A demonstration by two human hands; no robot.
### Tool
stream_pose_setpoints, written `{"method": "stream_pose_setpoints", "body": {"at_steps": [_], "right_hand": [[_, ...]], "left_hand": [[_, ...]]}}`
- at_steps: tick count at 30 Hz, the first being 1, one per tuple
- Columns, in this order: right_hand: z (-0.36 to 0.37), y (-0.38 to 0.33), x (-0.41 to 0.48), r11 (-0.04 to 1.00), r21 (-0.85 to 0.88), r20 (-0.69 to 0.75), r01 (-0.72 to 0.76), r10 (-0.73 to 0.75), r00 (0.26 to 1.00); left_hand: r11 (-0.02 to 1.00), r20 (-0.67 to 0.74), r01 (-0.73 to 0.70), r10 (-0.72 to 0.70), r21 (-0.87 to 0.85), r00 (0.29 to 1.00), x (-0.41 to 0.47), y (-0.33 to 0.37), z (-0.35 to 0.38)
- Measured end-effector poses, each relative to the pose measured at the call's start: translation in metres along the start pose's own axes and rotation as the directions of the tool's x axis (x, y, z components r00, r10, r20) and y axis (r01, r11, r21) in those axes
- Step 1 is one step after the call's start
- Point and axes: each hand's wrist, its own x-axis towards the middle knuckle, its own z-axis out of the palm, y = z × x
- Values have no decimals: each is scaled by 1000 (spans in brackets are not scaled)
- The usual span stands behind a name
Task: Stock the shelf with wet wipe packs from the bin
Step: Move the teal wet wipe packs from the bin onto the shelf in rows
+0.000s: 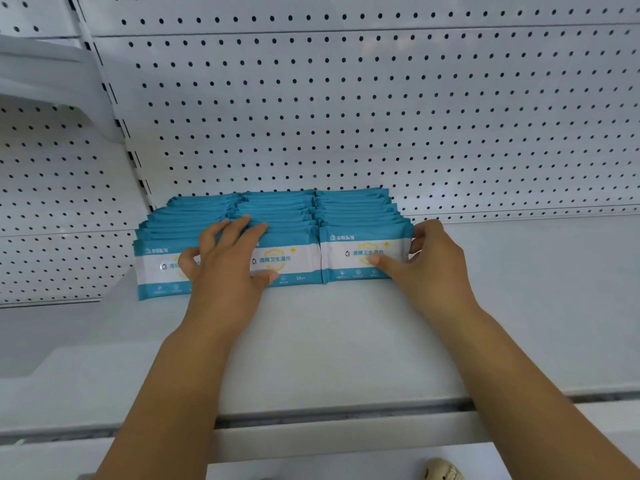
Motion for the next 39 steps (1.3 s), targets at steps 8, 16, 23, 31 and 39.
{"method": "stream_pose_setpoints", "body": {"at_steps": [8,16,23,31,39], "right_hand": [[-27,3,-21,998,-59,46,30,-27,999],[-84,22,-44,974,-178,66,138,-128,990],[-170,57,-42,925,-365,49,105,-94,994],[-283,104,-84,843,-538,-17,17,-31,999],[-370,144,-160,790,-592,-128,-160,104,986]], "left_hand": [[991,-69,-78,71,-113,995,-6,18,-3],[921,-32,-218,220,-323,975,-23,96,15],[863,25,-266,306,-430,952,-45,170,30],[727,80,-367,499,-580,863,-90,282,37],[575,80,-454,674,-680,735,-145,371,32]]}}
